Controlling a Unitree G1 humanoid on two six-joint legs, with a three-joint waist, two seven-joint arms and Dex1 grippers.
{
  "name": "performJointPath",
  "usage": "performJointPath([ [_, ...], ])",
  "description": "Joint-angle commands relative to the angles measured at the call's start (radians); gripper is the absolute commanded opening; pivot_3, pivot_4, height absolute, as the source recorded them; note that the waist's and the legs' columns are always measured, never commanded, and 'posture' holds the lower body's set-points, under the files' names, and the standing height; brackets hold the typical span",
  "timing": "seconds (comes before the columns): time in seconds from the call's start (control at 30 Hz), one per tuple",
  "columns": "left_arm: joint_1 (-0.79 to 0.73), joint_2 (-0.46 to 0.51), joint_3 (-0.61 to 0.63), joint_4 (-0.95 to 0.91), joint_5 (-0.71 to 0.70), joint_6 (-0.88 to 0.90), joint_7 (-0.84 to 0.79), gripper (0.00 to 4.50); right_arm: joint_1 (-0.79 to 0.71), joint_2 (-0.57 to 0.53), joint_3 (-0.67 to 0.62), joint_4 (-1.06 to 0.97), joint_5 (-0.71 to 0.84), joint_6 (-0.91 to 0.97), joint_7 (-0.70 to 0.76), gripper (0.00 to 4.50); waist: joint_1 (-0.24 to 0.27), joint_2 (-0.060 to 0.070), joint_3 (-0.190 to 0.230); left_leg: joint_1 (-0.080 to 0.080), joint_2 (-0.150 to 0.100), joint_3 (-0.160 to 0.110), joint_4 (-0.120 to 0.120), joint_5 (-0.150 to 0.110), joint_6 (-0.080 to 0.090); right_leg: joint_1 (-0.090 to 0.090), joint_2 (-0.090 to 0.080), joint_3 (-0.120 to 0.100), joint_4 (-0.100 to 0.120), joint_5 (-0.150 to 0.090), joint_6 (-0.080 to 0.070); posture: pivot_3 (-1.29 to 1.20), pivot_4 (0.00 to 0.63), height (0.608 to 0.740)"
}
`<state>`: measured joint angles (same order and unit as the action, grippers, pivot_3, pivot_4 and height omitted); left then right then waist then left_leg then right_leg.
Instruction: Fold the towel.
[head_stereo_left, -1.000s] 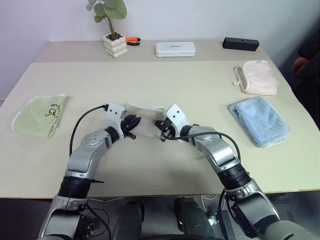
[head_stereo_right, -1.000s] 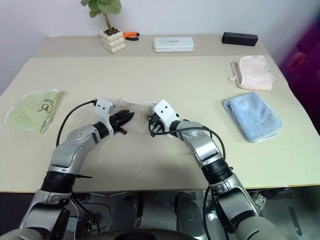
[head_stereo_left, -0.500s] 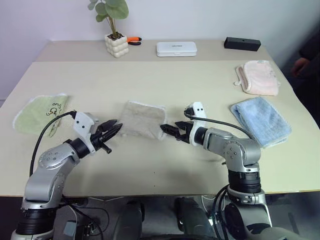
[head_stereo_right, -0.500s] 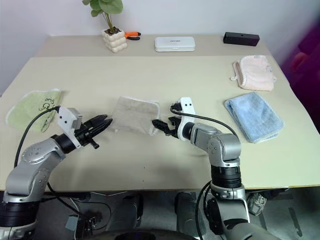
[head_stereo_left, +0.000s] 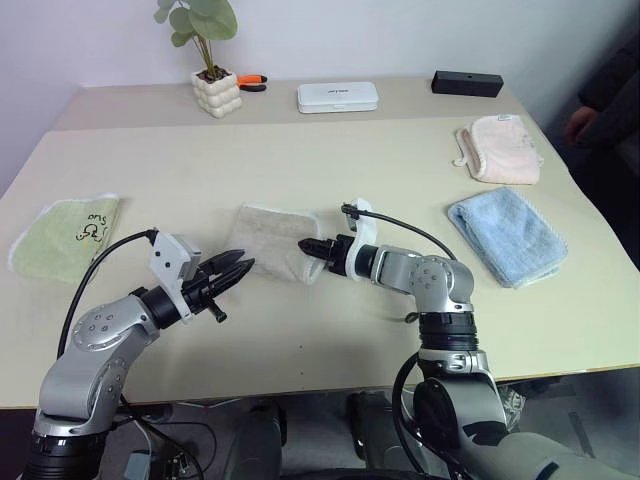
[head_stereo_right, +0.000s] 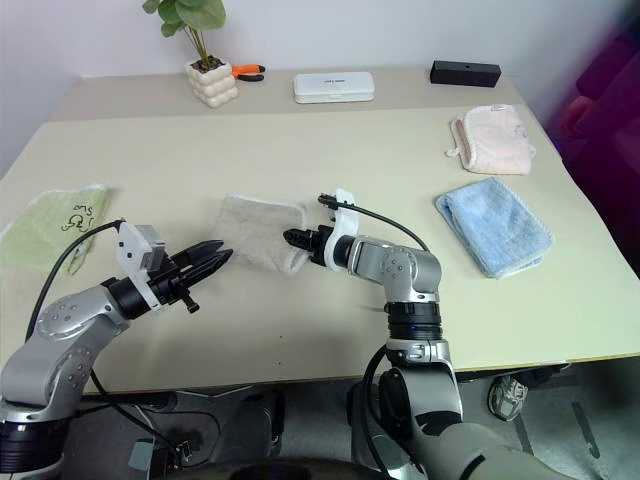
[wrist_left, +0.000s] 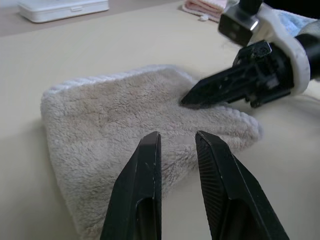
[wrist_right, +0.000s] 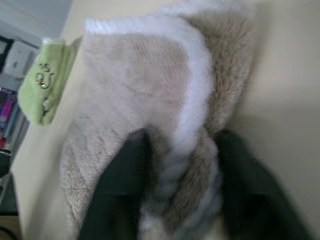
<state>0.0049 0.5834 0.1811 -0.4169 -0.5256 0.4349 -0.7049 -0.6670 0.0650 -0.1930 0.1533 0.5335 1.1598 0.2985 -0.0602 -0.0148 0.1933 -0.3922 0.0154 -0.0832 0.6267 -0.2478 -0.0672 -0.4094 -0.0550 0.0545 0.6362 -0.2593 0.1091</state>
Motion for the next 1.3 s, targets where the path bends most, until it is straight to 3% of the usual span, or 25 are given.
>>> performJointPath([
  [0.03, -0.005, -0.001, 0.016, -0.036, -0.019, 0.004, 0.01, 1.08, -0.018, 0.001, -0.007, -0.049, 0.039, -0.002, 0.004, 0.07, 0.001, 0.0, 0.0, 0.0, 0.0, 0.0, 0.0, 0.0, 0.0, 0.0, 0.0, 0.0, 0.0, 0.0, 0.0, 0.0, 0.15, 0.737],
  [0.23, -0.017, -0.013, -0.013, -0.039, -0.014, 0.002, 0.021, 1.08, -0.017, -0.031, -0.103, -0.188, 0.105, -0.01, -0.041, 0.07, 0.003, 0.001, 0.0, 0.0, 0.0, 0.0, 0.0, 0.0, 0.0, 0.0, 0.0, 0.0, 0.0, 0.0, 0.0, 0.0, 0.15, 0.737],
  [0.6, -0.202, -0.104, -0.181, 0.081, 0.02, -0.002, -0.01, 1.08, -0.013, -0.374, -0.664, -0.459, 0.303, 0.073, -0.339, 0.07, 0.043, 0.003, 0.002, -0.003, -0.001, 0.0, 0.001, 0.0, 0.0, 0.0, -0.001, 0.0, -0.003, 0.0, 0.0, 0.0, 0.15, 0.737],
  [0.83, -0.305, -0.145, -0.246, 0.195, 0.045, -0.032, -0.079, 1.08, 0.148, -0.376, -0.954, -0.534, 0.428, 0.16, -0.524, 0.07, 0.036, 0.005, 0.001, -0.002, 0.0, 0.0, 0.001, -0.001, 0.002, 0.001, 0.0, 0.0, -0.002, 0.0, 0.0, 0.0, 0.15, 0.737],
  [1.03, -0.307, -0.158, -0.253, 0.214, 0.06, -0.047, -0.1, 1.08, 0.28, -0.36, -1.004, -0.519, 0.482, 0.206, -0.609, 0.07, 0.035, 0.007, 0.0, -0.002, 0.0, 0.001, 0.001, -0.001, 0.002, 0.001, 0.0, 0.001, -0.003, 0.0, 0.0, 0.0, 0.15, 0.737],
  [1.17, -0.294, -0.16, -0.248, 0.212, 0.068, -0.051, -0.101, 1.08, 0.316, -0.402, -0.945, -0.516, 0.473, 0.166, -0.587, 1.34, 0.032, 0.008, 0.0, -0.001, 0.0, 0.002, 0.002, -0.001, 0.002, 0.001, 0.0, 0.002, -0.003, -0.001, -0.002, 0.0, 0.15, 0.737],
  [1.3, -0.275, -0.16, -0.24, 0.199, 0.07, -0.05, -0.095, 1.08, 0.361, -0.472, -0.862, -0.546, 0.422, 0.095, -0.554, 3.39, 0.026, 0.008, 0.0, -0.002, 0.0, 0.001, 0.002, -0.001, 0.002, 0.001, 0.0, 0.002, -0.003, -0.001, -0.001, 0.0, 0.15, 0.737],
])
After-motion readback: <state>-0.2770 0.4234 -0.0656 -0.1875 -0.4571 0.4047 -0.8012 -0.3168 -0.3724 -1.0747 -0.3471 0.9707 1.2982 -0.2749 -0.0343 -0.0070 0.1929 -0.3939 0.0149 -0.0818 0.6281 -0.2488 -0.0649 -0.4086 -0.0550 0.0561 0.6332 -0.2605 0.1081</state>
